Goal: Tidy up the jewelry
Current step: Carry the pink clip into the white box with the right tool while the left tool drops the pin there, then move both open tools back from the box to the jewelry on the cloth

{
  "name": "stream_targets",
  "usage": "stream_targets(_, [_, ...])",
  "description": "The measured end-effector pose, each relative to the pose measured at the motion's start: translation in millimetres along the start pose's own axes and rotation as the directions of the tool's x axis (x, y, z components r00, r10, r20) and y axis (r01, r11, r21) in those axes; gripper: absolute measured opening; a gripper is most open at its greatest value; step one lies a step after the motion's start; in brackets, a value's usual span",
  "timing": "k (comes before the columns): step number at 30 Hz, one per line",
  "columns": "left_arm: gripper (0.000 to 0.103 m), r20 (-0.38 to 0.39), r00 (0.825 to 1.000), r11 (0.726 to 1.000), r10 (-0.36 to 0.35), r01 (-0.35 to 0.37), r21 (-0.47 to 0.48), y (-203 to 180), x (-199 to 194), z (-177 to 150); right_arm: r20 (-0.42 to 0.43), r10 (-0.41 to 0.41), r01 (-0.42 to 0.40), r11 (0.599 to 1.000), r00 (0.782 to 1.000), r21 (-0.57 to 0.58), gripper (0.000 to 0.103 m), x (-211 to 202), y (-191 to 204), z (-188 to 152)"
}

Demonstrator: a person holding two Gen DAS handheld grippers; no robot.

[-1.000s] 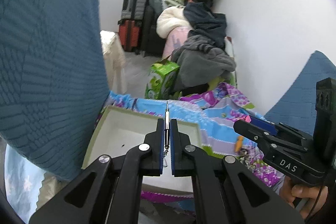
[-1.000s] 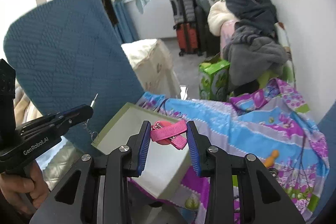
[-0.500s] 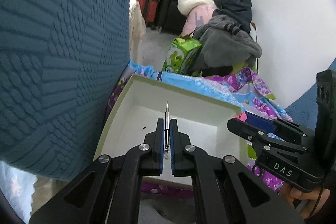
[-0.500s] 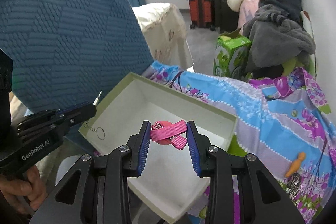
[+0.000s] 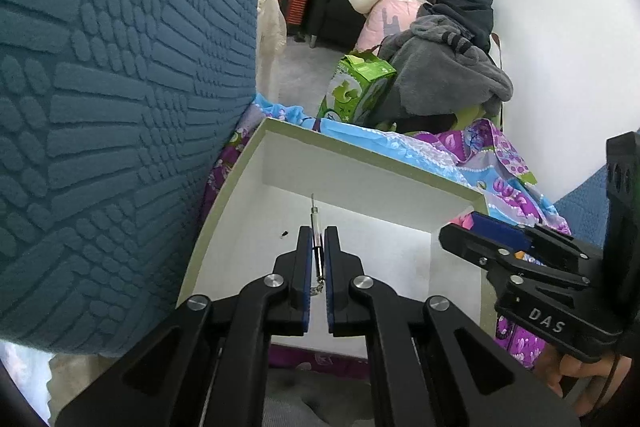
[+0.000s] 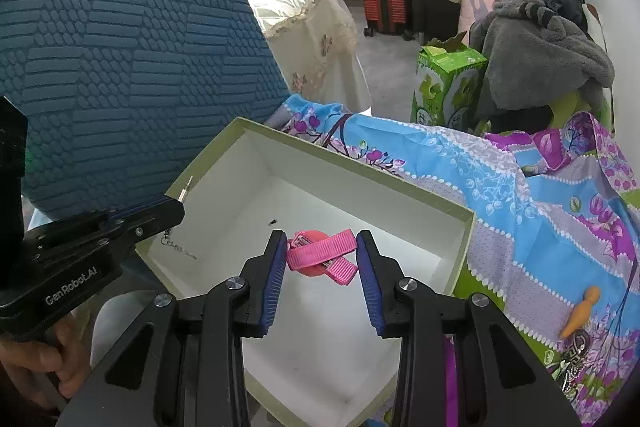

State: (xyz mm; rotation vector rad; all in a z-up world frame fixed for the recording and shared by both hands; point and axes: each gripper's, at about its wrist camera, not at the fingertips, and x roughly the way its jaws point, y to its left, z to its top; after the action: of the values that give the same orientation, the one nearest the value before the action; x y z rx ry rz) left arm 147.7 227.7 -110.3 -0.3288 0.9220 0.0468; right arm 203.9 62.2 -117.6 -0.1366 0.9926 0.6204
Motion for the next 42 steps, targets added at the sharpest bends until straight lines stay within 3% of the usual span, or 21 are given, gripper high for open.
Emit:
stream_targets(2, [0.016, 0.002, 1.0, 1.0, 0.015, -0.015, -0.007, 0, -4, 1, 0.017, -0.002, 0.002, 1.0, 1.0, -0.001, 0.046, -6, 0, 1])
stream_targets(4, [0.046, 0.023, 1.0, 1.0, 0.009, -0.009, -0.023, 0, -12, 1, 0.026, -0.003, 0.003, 1.0, 1.0, 0.0, 0.047, -11, -1, 2])
stream_targets(5, [0.049, 0.046, 0.999, 1.0, 0.008, -0.007, -0.023, -1, -19, 2, 0.034, -0.005, 0.005, 1.0, 0.999, 0.005, 0.048, -15, -2, 3])
stream_targets(11, [0.052, 0.113, 0.993, 1.0, 0.015, -0.015, -0.002, -13, -53, 9, 0.094, -0.024, 0.022, 1.0, 0.995, 0.022, 0.05, -45, -9, 9])
stream_targets(23, [0.052, 0.239, 0.971, 0.999, -0.022, 0.013, 0.038, -58, -128, 21, 0.246, -0.025, 0.017, 0.999, 0.969, 0.032, 0.05, -148, -11, 17])
stream_targets(31, [0.052, 0.331, 0.94, 0.995, -0.077, 0.053, 0.081, -99, -169, 23, 0.367, -0.052, 0.05, 0.999, 0.929, 0.015, 0.052, -221, -16, 17])
stream_targets(42, [0.052, 0.344, 0.927, 0.979, -0.151, 0.091, 0.185, -159, -181, 12, 0.443, -0.097, 0.08, 0.995, 0.891, 0.057, 0.052, -266, -51, -14])
